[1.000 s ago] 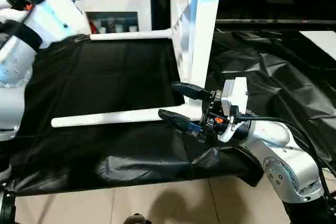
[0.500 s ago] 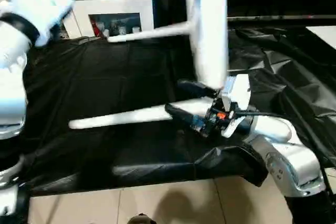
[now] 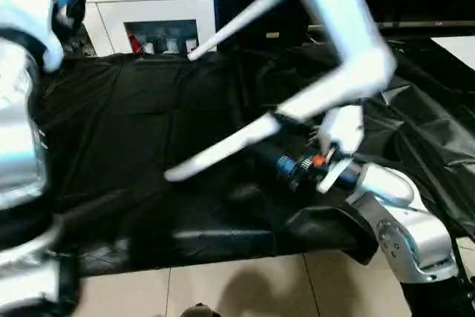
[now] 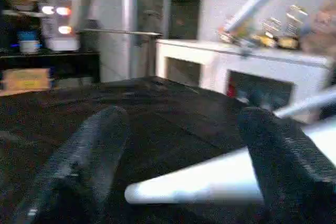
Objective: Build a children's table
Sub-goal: Flip table
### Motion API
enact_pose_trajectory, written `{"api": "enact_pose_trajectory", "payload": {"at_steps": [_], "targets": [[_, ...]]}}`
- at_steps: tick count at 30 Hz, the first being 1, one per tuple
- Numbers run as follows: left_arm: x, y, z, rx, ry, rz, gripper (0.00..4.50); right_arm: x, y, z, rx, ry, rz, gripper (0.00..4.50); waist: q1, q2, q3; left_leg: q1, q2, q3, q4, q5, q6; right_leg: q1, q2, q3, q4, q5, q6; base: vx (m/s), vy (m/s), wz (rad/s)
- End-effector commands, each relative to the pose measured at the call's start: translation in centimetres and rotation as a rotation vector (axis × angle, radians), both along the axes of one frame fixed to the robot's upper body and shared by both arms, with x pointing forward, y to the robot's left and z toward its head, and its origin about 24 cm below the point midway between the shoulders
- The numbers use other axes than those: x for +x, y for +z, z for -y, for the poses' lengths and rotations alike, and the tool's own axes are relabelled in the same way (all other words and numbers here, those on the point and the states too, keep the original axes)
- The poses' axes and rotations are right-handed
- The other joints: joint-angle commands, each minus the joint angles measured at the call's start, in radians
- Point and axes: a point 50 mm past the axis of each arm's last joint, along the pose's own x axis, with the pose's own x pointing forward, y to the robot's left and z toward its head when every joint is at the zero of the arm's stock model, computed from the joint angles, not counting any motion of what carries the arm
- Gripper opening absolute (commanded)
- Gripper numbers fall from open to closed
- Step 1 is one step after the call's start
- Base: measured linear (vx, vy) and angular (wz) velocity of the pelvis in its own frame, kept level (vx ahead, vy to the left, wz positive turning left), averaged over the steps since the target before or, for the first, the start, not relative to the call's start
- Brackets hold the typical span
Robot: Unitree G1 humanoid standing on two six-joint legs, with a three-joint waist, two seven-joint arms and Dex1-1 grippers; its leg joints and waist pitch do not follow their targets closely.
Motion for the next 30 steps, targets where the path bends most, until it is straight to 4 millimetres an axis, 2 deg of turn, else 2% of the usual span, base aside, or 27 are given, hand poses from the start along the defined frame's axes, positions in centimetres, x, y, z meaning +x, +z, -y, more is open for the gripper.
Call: {"api": "enact_pose_trajectory", "payload": {"at_steps": [1,2,3,4,6,8,9,11,12,13,14,15,16,17,18,19,20,22,23,25,26,29,30], "targets": [[0.6,-2.9,-0.2,-0.118,-0.011,-0.131,2.11,-0.5,-1.4,1.1,0.002,-0.028,-0.068,4.0,-0.009,-0.026,-0.047,0.033,0.052,-0.029,-0.078,-0.274,0.004,0.008,-0.07,0.039,-0.105,-0.285,-0.136,0.0,0.0,0.0],[0.5,-2.8,-0.2,-0.117,-0.013,-0.125,2.1,-0.6,-1.8,1.3,-0.004,-0.038,-0.084,4.24,-0.008,-0.026,-0.047,0.037,0.053,-0.029,-0.078,-0.285,0.001,0.005,-0.069,0.039,-0.107,-0.284,-0.133,0.0,0.0,0.0],[0.5,-2.8,-0.2,-0.115,-0.016,-0.124,2.08,-0.5,-2.0,1.4,-0.003,-0.049,-0.09,4.3,-0.009,-0.026,-0.047,0.036,0.052,-0.03,-0.08,-0.291,-0.001,0.007,-0.068,0.038,-0.106,-0.286,-0.133,0.0,0.0,0.0],[0.5,-2.6,0.0,-0.105,-0.028,-0.117,2.05,-0.3,-2.4,1.8,0.005,-0.095,-0.107,4.35,-0.011,-0.031,-0.047,0.034,0.05,-0.03,-0.081,-0.303,-0.005,0.007,-0.068,0.037,-0.107,-0.296,-0.131,0.0,0.0,0.0],[0.4,-2.4,0.1,-0.096,-0.032,-0.106,1.99,0.5,-2.7,2.3,0.039,-0.183,-0.128,4.48,-0.012,-0.027,-0.046,0.041,0.052,-0.033,-0.083,-0.335,-0.018,0.001,-0.068,0.038,-0.111,-0.319,-0.128,0.0,0.0,0.0],[0.4,-2.2,0.1,-0.1,-0.033,-0.102,1.88,1.3,-2.7,2.6,0.078,-0.24,-0.156,4.5,-0.013,-0.03,-0.044,0.045,0.054,-0.036,-0.088,-0.372,-0.039,-0.003,-0.068,0.038,-0.111,-0.321,-0.13,0.0,0.0,0.0],[0.3,-2.1,0.2,-0.094,-0.032,-0.1,1.85,1.8,-2.7,2.6,0.092,-0.258,-0.173,4.5,-0.015,-0.023,-0.044,0.047,0.053,-0.037,-0.088,-0.384,-0.047,-0.005,-0.067,0.039,-0.109,-0.316,-0.133,0.0,0.0,0.0],[0.3,-2.0,0.2,-0.088,-0.034,-0.096,1.81,2.7,-2.7,2.1,0.099,-0.239,-0.194,4.5,-0.016,-0.027,-0.044,0.049,0.055,-0.039,-0.091,-0.401,-0.061,-0.003,-0.066,0.037,-0.108,-0.291,-0.133,0.0,0.0,0.0],[0.3,-2.0,0.2,-0.077,-0.038,-0.092,1.81,3.2,-2.7,1.6,0.096,-0.215,-0.197,4.5,-0.017,-0.022,-0.044,0.048,0.054,-0.04,-0.092,-0.411,-0.066,-0.002,-0.066,0.037,-0.106,-0.277,-0.136,0.0,0.0,0.0],[0.3,-1.9,0.3,-0.069,-0.049,-0.087,1.77,3.7,-2.7,1.2,0.089,-0.193,-0.197,4.5,-0.019,-0.026,-0.043,0.05,0.053,-0.038,-0.091,-0.427,-0.069,-0.005,-0.068,0.037,-0.107,-0.272,-0.141,0.0,0.0,0.0],[0.4,-1.8,0.4,-0.062,-0.057,-0.085,1.77,4.8,-2.9,0.6,0.054,-0.187,-0.19,4.5,-0.016,-0.025,-0.046,0.049,0.055,-0.039,-0.09,-0.418,-0.072,-0.001,-0.071,0.037,-0.105,-0.255,-0.146,0.0,0.0,0.0],[0.4,-1.8,0.4,-0.054,-0.058,-0.083,1.76,5.4,-3.0,0.4,0.03,-0.21,-0.187,4.5,-0.02,-0.027,-0.045,0.046,0.054,-0.038,-0.089,-0.406,-0.074,-0.002,-0.07,0.037,-0.103,-0.238,-0.153,0.0,0.0,0.0],[0.4,-1.7,0.4,-0.045,-0.066,-0.077,1.74,6.0,-3.0,0.3,0.024,-0.223,-0.186,4.5,-0.019,-0.027,-0.047,0.042,0.053,-0.036,-0.089,-0.371,-0.071,0.004,-0.068,0.036,-0.099,-0.201,-0.162,0.0,0.0,0.0],[0.4,-1.7,0.5,-0.038,-0.072,-0.075,1.73,6.5,-3.0,0.0,0.034,-0.23,-0.195,4.5,-0.018,-0.026,-0.048,0.045,0.053,-0.032,-0.085,-0.351,-0.066,0.0,-0.069,0.038,-0.097,-0.177,-0.17,0.0,0.0,0.0],[0.4,-1.7,0.6,-0.022,-0.083,-0.073,1.73,7.9,-3.0,-0.5,0.034,-0.254,-0.21,4.5,-0.017,-0.025,-0.049,0.043,0.053,-0.033,-0.085,-0.338,-0.063,0.004,-0.069,0.037,-0.096,-0.163,-0.171,0.0,0.0,0.0],[0.3,-1.7,0.6,-0.014,-0.088,-0.072,1.72,8.3,-3.0,-0.7,0.027,-0.261,-0.213,4.5,-0.021,-0.031,-0.051,0.037,0.052,-0.032,-0.084,-0.309,-0.061,0.008,-0.067,0.035,-0.089,-0.13,-0.184,0.0,0.0,0.0],[0.3,-1.6,0.7,-0.013,-0.087,-0.071,1.72,8.7,-3.0,-1.0,0.029,-0.264,-0.219,4.5,-0.016,-0.025,-0.056,0.041,0.053,-0.029,-0.079,-0.274,-0.056,0.007,-0.066,0.033,-0.083,-0.08,-0.192,0.0,0.0,0.0],[0.3,-1.7,0.6,-0.017,-0.086,-0.071,1.72,9.1,-3.0,-1.1,0.026,-0.279,-0.226,4.5,-0.016,-0.025,-0.058,0.038,0.053,-0.027,-0.075,-0.217,-0.045,0.012,-0.06,0.031,-0.074,0.007,-0.197,0.0,0.0,0.0],[0.3,-1.6,0.6,-0.016,-0.083,-0.072,1.71,9.6,-3.1,-1.2,0.03,-0.298,-0.24,4.22,-0.017,-0.027,-0.059,0.036,0.052,-0.026,-0.073,-0.184,-0.037,0.015,-0.059,0.029,-0.067,0.051,-0.202,0.0,0.0,0.0],[0.2,-1.7,0.6,-0.022,-0.08,-0.076,1.7,10.3,-3.1,-1.3,0.058,-0.328,-0.259,4.15,-0.02,-0.027,-0.06,0.035,0.05,-0.024,-0.07,-0.171,-0.031,0.018,-0.061,0.028,-0.065,0.074,-0.209,0.0,0.0,0.0],[0.2,-1.7,0.6,-0.018,-0.079,-0.077,1.69,10.5,-3.0,-1.4,0.077,-0.326,-0.262,4.09,-0.017,-0.033,-0.061,0.035,0.051,-0.023,-0.069,-0.165,-0.022,0.021,-0.063,0.027,-0.065,0.073,-0.215,0.0,0.0,0.0],[0.0,-1.8,0.5,-0.017,-0.073,-0.076,1.69,11.2,-2.5,-1.5,0.161,-0.325,-0.262,3.71,-0.021,-0.032,-0.059,0.034,0.053,-0.021,-0.068,-0.167,-0.005,0.021,-0.064,0.028,-0.066,0.063,-0.222,0.0,0.0,0.0],[0.0,-1.9,0.4,-0.018,-0.07,-0.077,1.69,11.3,-2.4,-1.5,0.18,-0.318,-0.258,3.67,-0.022,-0.035,-0.059,0.035,0.053,-0.02,-0.069,-0.17,-0.001,0.021,-0.063,0.028,-0.066,0.059,-0.221,0.0,0.0,0.0]]}}
